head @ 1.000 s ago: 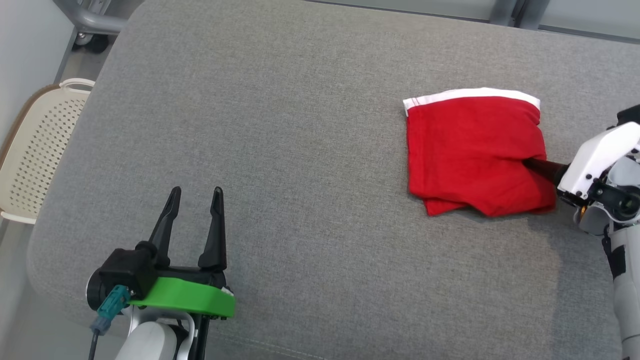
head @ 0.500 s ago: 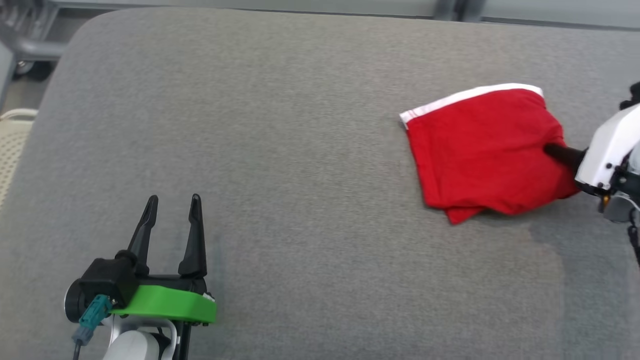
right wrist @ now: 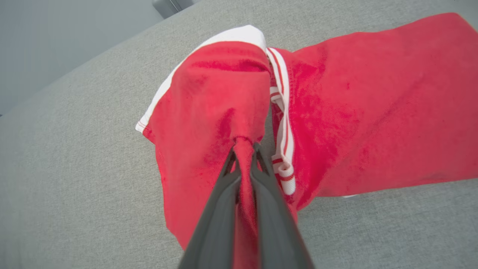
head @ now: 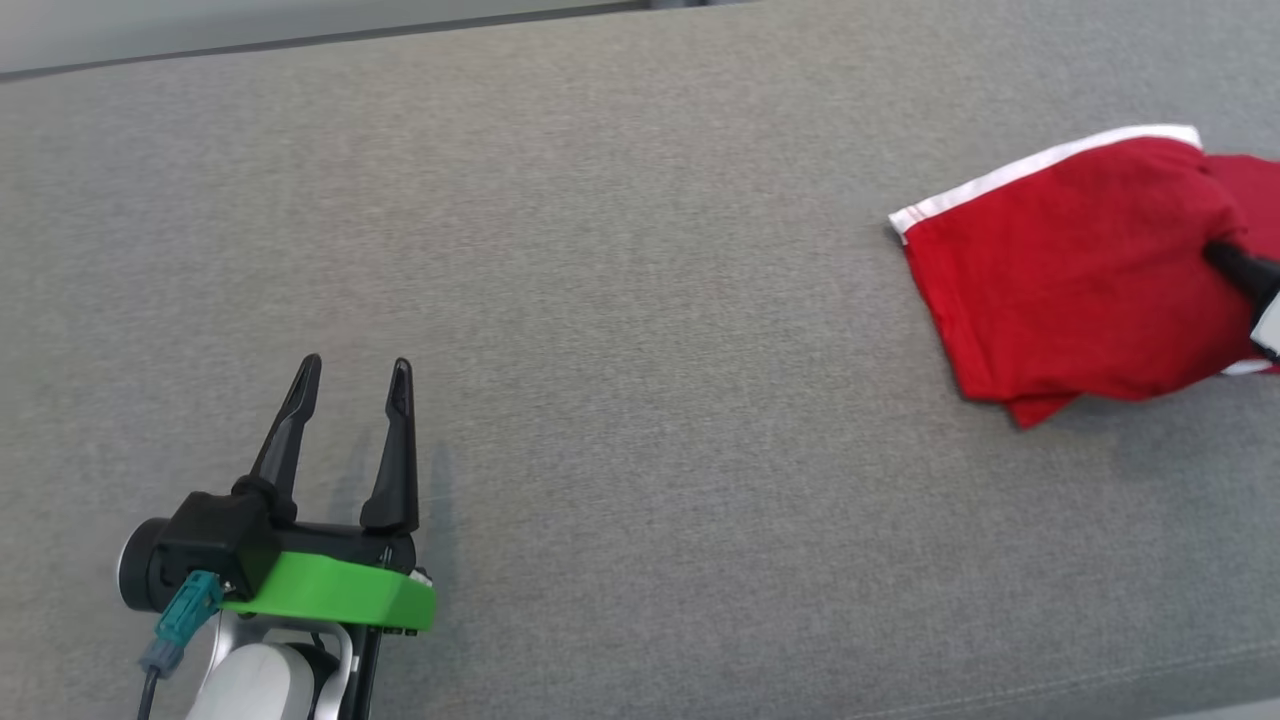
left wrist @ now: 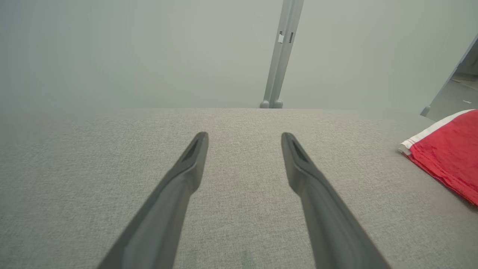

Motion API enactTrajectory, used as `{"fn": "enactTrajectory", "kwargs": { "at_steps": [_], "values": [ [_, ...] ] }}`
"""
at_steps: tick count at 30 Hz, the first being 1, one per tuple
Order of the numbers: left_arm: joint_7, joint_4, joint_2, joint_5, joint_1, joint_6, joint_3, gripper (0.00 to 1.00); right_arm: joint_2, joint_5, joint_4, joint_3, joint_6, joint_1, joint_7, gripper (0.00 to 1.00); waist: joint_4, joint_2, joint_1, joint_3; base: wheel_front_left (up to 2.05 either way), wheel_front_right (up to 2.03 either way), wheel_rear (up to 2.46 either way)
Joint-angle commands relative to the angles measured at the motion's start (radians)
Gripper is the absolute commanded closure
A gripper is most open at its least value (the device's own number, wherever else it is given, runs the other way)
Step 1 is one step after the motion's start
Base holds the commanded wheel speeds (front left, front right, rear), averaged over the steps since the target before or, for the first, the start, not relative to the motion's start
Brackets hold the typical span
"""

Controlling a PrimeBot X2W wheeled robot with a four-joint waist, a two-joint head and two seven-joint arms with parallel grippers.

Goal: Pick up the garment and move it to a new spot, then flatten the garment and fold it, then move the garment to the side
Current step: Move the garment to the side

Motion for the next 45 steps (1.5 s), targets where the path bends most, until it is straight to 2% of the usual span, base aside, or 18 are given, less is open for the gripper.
{"fn": "enactTrajectory", "kwargs": {
  "at_steps": [1, 7, 14, 22, 32, 35, 39, 45],
  "values": [
    [0.002, -0.004, 0.009, 0.007, -0.016, 0.003, 0.002, 0.0, 0.002, -0.015, -0.001, -0.008, 0.0, -0.025, -0.016, 1.0, -0.062, -0.0001, 0.0, 0.044, 0.0, 0.0, 0.0],
    [0.013, -0.016, 0.022, 0.015, -0.028, 0.008, -0.002, 0.0, 0.026, -0.07, 0.026, -0.001, 0.0, -0.083, -0.079, 1.0, -0.075, -0.0001, 0.0, 0.066, 0.0, 0.0, 0.0],
    [0.019, -0.025, 0.029, 0.017, -0.036, 0.014, -0.001, 0.0, 0.039, -0.082, 0.053, 0.01, 0.0, -0.175, -0.113, 1.0, -0.063, -0.0001, 0.0, 0.079, 0.0, 0.0, 0.0],
    [0.022, -0.034, 0.038, 0.006, -0.01, 0.028, 0.007, 0.0, 0.004, -0.066, 0.064, 0.012, 0.0, -0.226, -0.082, 1.0, -0.069, -0.0001, 0.0, 0.074, 0.0, 0.0, 0.0],
    [0.046, -0.059, 0.061, 0.013, -0.019, 0.03, 0.004, 0.0, -0.019, -0.109, 0.108, -0.075, 0.0, -0.194, -0.111, 1.0, -0.089, -0.0001, 0.0, 0.108, 0.0, 0.0, 0.0],
    [0.059, -0.065, 0.071, 0.019, -0.029, 0.025, -0.003, 0.0, -0.013, -0.148, 0.16, -0.097, 0.0, -0.193, -0.171, 1.0, -0.095, -0.0001, 0.0, 0.129, 0.0, 0.0, 0.0],
    [0.066, -0.066, 0.076, 0.021, -0.045, 0.022, -0.01, 0.0, -0.01, -0.23, 0.262, -0.109, 0.0, -0.216, -0.314, 1.0, -0.091, -0.0001, 0.0, 0.145, 0.0, 0.0, 0.0],
    [0.069, -0.064, 0.077, 0.016, -0.048, 0.028, -0.014, 0.0, -0.032, -0.307, 0.378, -0.137, 0.0, -0.255, -0.424, 1.0, -0.081, -0.0001, 0.0, 0.14, 0.0, 0.0, 0.0]
  ]
}}
